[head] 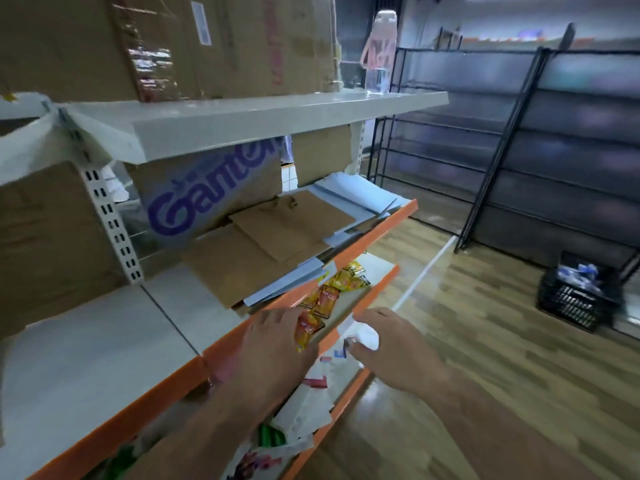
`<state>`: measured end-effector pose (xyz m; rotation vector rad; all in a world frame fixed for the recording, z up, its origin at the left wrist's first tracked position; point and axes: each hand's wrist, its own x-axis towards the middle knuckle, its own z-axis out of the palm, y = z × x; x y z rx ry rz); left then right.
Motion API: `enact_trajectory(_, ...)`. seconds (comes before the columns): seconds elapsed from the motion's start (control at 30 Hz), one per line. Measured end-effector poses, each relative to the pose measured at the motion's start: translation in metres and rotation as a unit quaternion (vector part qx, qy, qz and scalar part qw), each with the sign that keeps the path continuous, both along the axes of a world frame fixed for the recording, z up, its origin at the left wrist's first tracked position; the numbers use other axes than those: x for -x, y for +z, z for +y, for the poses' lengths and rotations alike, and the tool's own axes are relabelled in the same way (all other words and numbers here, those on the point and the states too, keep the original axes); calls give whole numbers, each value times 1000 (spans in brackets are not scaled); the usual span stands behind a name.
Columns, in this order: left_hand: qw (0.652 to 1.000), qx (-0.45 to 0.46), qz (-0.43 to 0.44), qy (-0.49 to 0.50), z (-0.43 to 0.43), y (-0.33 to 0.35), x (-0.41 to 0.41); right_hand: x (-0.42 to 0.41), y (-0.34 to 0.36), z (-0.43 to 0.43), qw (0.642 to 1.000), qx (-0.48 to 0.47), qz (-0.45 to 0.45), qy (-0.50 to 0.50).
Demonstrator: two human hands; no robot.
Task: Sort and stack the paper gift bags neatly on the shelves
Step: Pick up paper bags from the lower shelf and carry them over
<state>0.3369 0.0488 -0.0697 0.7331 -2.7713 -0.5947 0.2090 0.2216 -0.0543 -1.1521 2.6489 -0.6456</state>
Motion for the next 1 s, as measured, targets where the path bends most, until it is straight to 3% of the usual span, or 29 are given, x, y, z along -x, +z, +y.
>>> enact_trajectory(0.5,998,13,49,-44,-77,10,221,210,7,-79,1000,-3,1,-20)
enact_trajectory(0.77,999,23,43,-4,-102,0,303,322,5,-109,999,1,17,33)
enact_trajectory(1.0,993,39,37,102,-100,0,393,448,5,-138,996,22,34,74)
